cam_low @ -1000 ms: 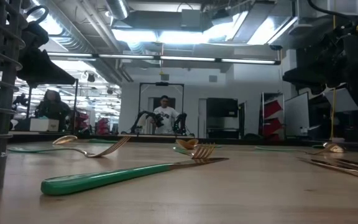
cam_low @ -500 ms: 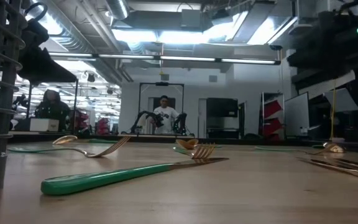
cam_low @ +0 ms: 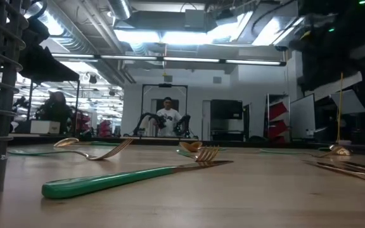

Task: Sort silverware
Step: Put the right spoon into the cutlery rack

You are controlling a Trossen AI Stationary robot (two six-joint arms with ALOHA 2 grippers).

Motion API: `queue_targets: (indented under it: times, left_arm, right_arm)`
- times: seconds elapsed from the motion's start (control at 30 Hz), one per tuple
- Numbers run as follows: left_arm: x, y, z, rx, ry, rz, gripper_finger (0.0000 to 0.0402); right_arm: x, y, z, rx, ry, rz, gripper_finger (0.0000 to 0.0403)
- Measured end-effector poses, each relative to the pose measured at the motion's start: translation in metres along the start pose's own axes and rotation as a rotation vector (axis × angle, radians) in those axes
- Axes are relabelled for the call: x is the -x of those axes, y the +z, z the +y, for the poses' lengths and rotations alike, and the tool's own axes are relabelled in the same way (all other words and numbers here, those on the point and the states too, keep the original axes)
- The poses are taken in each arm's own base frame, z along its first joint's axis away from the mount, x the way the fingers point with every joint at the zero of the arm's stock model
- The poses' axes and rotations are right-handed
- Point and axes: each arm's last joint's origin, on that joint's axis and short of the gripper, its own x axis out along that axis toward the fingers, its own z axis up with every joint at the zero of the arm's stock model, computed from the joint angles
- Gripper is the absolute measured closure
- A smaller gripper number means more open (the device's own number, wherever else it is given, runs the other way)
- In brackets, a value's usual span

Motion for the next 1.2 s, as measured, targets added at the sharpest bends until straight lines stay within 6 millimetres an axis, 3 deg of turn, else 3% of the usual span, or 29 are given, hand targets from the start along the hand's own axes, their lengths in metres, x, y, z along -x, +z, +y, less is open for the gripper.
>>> queue_targets:
  times: [0.27,0.57,0.8,1.2]
  left_arm:
    - [0.000,0.000,0.000,0.006,0.000,-0.001,0.0361]
    - [0.000,0.000,0.000,-0.011,0.000,0.003,0.0361]
    - [0.000,0.000,0.000,-0.041,0.001,0.004,0.0361]
    - [0.000,0.000,0.000,-0.049,0.001,0.003,0.0361]
  right_arm:
    - [-0.047,0.043,-0.005,-0.067,-0.182,0.307,0.0315]
    - [-0.099,0.060,-0.032,-0.197,-0.314,0.510,0.0315]
    - [-0.122,0.065,-0.052,-0.283,-0.392,0.579,0.0315]
    - [-0.144,0.070,-0.077,-0.372,-0.454,0.636,0.0315]
